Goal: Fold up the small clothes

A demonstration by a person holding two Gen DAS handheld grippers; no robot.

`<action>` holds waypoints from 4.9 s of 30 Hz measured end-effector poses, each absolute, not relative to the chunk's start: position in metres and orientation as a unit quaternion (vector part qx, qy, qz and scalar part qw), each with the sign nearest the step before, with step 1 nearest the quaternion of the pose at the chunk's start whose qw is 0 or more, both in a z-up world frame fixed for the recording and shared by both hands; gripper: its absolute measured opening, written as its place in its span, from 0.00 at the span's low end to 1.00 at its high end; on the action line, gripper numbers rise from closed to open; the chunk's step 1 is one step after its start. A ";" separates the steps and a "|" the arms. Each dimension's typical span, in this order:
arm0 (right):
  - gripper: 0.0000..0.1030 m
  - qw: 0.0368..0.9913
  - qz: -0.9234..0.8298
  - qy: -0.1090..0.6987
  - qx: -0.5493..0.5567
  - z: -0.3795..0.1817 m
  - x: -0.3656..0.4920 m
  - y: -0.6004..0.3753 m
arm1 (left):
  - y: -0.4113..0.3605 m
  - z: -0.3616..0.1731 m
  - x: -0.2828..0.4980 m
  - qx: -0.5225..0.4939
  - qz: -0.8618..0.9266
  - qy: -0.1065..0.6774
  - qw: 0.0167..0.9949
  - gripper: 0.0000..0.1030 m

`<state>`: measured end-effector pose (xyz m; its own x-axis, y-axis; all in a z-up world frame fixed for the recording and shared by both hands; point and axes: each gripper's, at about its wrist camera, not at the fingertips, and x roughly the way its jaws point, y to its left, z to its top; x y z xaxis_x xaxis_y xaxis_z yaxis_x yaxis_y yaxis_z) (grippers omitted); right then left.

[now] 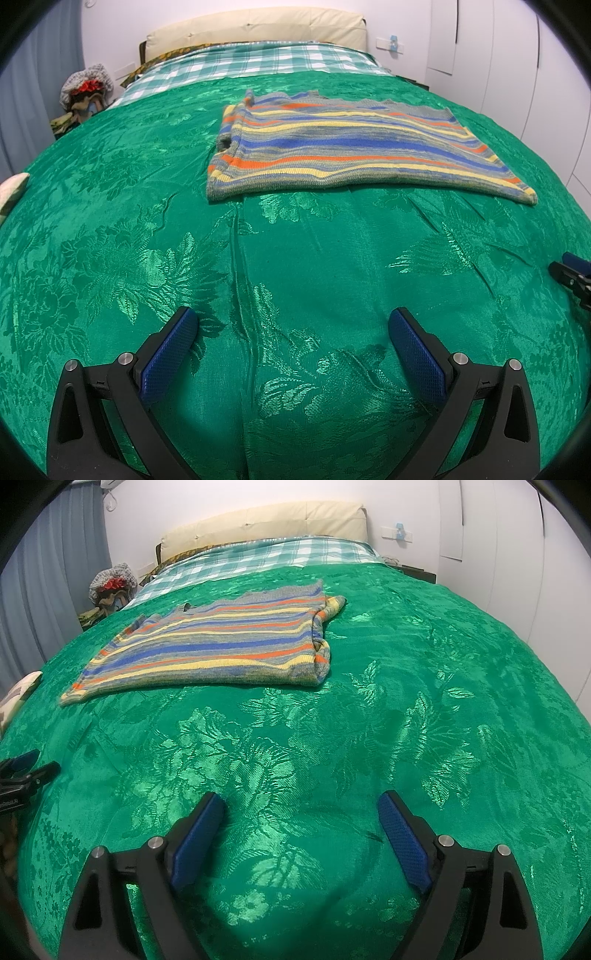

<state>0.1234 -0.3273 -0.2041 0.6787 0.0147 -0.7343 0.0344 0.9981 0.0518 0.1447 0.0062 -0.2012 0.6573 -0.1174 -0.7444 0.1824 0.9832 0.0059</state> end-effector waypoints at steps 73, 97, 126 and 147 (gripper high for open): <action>0.28 0.857 0.277 0.434 0.024 -0.123 0.321 -0.181 | 0.052 -0.152 0.286 -0.109 -0.150 0.488 0.853 0.02; 0.24 0.849 0.203 0.485 -0.050 -0.171 0.464 -0.143 | 0.057 -0.161 0.392 -0.052 -0.088 0.519 0.849 0.14; 0.75 0.883 0.150 0.445 0.009 -0.106 0.203 -0.172 | 0.082 -0.079 0.213 0.027 -0.011 0.449 0.893 0.81; 0.90 0.887 0.074 0.453 0.055 -0.132 0.119 -0.194 | 0.058 -0.155 0.132 -0.024 -0.057 0.477 0.877 0.86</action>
<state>0.1188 -0.1938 -0.1323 0.5780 0.1814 -0.7956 -0.0824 0.9830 0.1643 0.1325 0.0575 -0.1555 0.5390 -0.1228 -0.8333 0.0764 0.9924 -0.0969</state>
